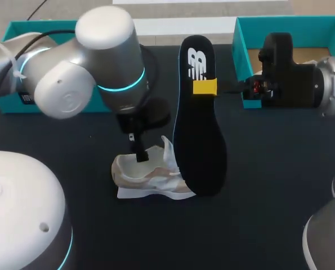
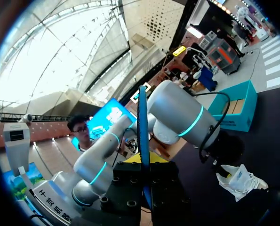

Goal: Take the shoe out of the shoebox, open the shoe tongue, remove and reinsert the insole, then place the shoe into the shoebox

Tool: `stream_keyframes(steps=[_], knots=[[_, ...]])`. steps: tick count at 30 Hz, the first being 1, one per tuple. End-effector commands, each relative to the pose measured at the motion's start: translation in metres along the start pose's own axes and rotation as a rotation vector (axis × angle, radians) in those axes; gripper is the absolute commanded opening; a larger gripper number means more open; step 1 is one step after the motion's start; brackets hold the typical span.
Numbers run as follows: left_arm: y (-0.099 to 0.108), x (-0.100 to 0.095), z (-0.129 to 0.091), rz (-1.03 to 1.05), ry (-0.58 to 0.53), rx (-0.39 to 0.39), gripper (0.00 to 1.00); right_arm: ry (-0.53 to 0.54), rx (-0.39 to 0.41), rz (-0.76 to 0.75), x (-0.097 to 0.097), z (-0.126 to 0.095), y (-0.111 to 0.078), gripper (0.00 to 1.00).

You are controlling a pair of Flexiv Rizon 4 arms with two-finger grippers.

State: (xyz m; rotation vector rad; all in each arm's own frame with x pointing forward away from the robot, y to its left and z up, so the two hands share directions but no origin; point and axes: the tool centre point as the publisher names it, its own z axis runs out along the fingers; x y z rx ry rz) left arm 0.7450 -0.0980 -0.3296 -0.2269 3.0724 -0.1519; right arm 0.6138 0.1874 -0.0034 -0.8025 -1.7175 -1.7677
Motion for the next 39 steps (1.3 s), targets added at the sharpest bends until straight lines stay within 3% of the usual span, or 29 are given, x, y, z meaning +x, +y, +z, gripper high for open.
stream_keyframes(steps=[1,22,29,39], knots=[[-0.003,-0.001,0.001,0.000,0.002,-0.007,1.00,-0.004,0.001,0.002,0.000,0.003,0.000,0.00],[-0.003,-0.001,0.001,0.000,0.002,-0.007,1.00,-0.004,0.001,0.002,0.000,0.003,0.000,0.00],[-0.005,0.002,0.002,0.092,0.024,0.051,1.00,-0.004,0.001,0.002,0.000,0.003,0.000,0.00],[-0.021,0.007,0.026,0.149,0.040,0.053,1.00,-0.004,0.001,0.002,0.000,0.003,0.000,0.00]])
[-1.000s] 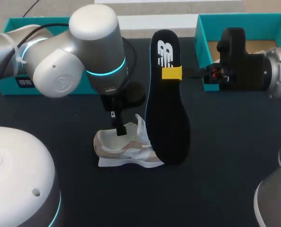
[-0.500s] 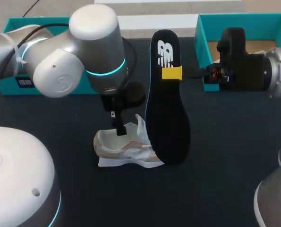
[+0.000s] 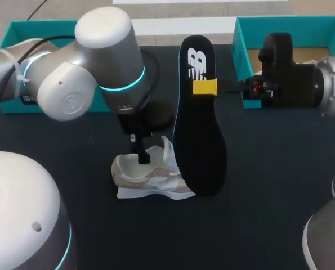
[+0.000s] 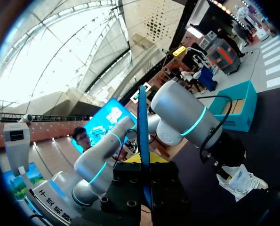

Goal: Take the shoe out of the shoebox, open the shoe tongue, remove and reinsert the insole, then place the shoe into the shoebox

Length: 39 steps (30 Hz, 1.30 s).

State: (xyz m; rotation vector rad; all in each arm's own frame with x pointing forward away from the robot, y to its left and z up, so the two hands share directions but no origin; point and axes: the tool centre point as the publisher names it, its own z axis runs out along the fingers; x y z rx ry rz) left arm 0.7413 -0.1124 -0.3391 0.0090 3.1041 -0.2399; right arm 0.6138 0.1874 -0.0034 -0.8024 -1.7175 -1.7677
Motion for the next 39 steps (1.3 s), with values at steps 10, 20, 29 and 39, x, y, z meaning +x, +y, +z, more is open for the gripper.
stream_keyframes(steps=[10,20,29,39], knots=[[-0.019,-0.008,0.043,-0.073,0.015,-0.013,0.77,-0.004,0.001,0.002,0.000,0.003,0.000,0.00],[-0.017,-0.011,0.053,-0.090,0.048,-0.013,0.41,-0.004,0.001,0.002,0.000,0.003,0.000,0.00],[-0.008,-0.009,0.055,-0.077,0.109,0.004,0.00,-0.004,0.001,0.002,0.000,0.003,0.000,0.00],[-0.009,-0.013,0.012,0.258,0.307,-0.006,0.00,-0.004,0.001,0.002,0.000,0.003,0.000,0.00]])
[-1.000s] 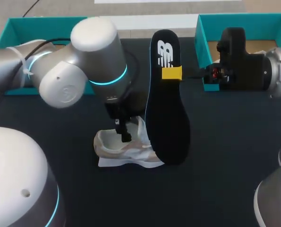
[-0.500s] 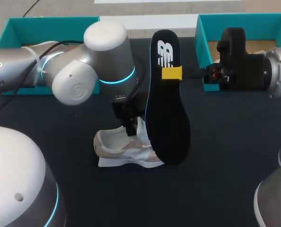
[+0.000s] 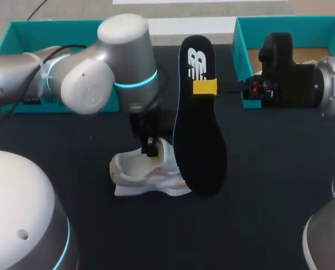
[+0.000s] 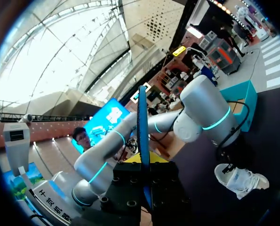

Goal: Take the shoe out of the shoebox, open the shoe tongue, remove and reinsert the insole, then place the shoe into the shoebox

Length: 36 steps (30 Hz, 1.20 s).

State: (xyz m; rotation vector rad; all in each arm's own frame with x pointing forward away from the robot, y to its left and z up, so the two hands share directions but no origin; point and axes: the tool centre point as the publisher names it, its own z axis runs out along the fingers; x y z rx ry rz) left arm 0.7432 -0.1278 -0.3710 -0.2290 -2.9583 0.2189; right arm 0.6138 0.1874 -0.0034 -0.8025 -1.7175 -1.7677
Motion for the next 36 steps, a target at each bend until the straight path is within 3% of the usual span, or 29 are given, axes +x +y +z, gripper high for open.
stream_keyframes(steps=[1,8,11,15,17,20,23,36], knots=[[0.004,-0.008,-0.029,0.173,0.143,0.008,0.00,-0.004,0.001,0.002,0.000,0.003,0.000,0.00],[-0.003,-0.021,-0.041,0.553,0.339,-0.065,0.00,-0.004,0.001,0.002,0.000,0.003,0.000,0.00],[-0.014,-0.026,-0.045,0.747,0.405,-0.042,0.00,-0.004,0.001,0.002,0.000,0.003,0.000,0.00],[-0.027,-0.018,-0.042,1.019,0.493,-0.154,0.00,-0.004,0.001,0.002,0.000,0.003,0.000,0.00],[-0.031,-0.016,-0.043,1.137,0.549,-0.139,0.00,-0.004,0.001,0.002,0.000,0.003,0.000,0.00],[-0.038,-0.020,-0.043,1.188,0.553,-0.186,0.00,-0.004,0.001,0.002,0.000,0.003,0.000,0.00],[-0.039,-0.018,-0.048,1.250,0.486,-0.241,0.00,-0.004,0.001,0.002,0.000,0.003,0.000,0.00],[-0.039,-0.018,-0.048,1.250,0.486,-0.241,0.00,-0.004,0.001,0.002,0.000,0.003,0.000,0.00]])
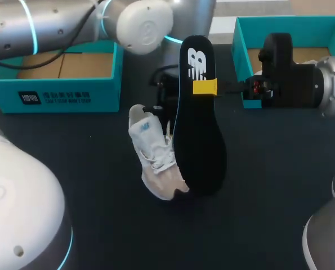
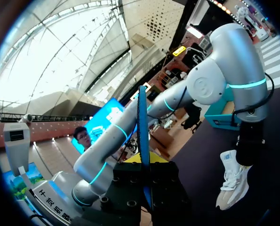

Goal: Take the shoe out of the shoebox, open the shoe tongue, remove and reinsert the insole, then place the shoe into the shoebox

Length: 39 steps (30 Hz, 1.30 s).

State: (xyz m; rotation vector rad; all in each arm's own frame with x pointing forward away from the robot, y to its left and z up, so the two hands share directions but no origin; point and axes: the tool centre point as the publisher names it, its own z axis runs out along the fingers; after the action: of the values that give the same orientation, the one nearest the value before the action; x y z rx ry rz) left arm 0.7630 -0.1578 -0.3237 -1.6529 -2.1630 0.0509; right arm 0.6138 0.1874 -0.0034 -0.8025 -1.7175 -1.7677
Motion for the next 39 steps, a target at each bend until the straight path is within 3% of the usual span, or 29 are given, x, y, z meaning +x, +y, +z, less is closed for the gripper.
stream_keyframes(steps=[1,6,7,11,18,27,39], knots=[[-0.002,-0.003,-0.004,0.156,0.121,-0.054,0.00,-0.004,0.001,0.002,0.000,0.003,0.000,0.00],[-0.003,-0.004,-0.004,0.140,0.102,-0.059,0.00,-0.004,0.001,0.002,0.000,0.003,0.000,0.00],[-0.006,-0.007,-0.006,0.139,0.114,-0.102,0.00,-0.004,0.001,0.002,0.000,0.003,0.000,0.00],[-0.012,-0.016,-0.010,0.066,0.087,-0.144,0.00,-0.004,0.001,0.002,0.000,0.003,0.000,0.00],[-0.022,-0.048,-0.011,0.080,0.100,-0.194,0.00,-0.004,0.001,0.002,0.000,0.003,0.000,0.00],[-0.026,-0.073,0.005,0.119,0.155,-0.199,0.00,-0.004,0.001,0.002,0.000,0.003,0.000,0.00],[-0.025,-0.077,0.026,0.119,0.210,-0.175,0.00,-0.004,0.001,0.002,0.000,0.003,0.000,0.00]])
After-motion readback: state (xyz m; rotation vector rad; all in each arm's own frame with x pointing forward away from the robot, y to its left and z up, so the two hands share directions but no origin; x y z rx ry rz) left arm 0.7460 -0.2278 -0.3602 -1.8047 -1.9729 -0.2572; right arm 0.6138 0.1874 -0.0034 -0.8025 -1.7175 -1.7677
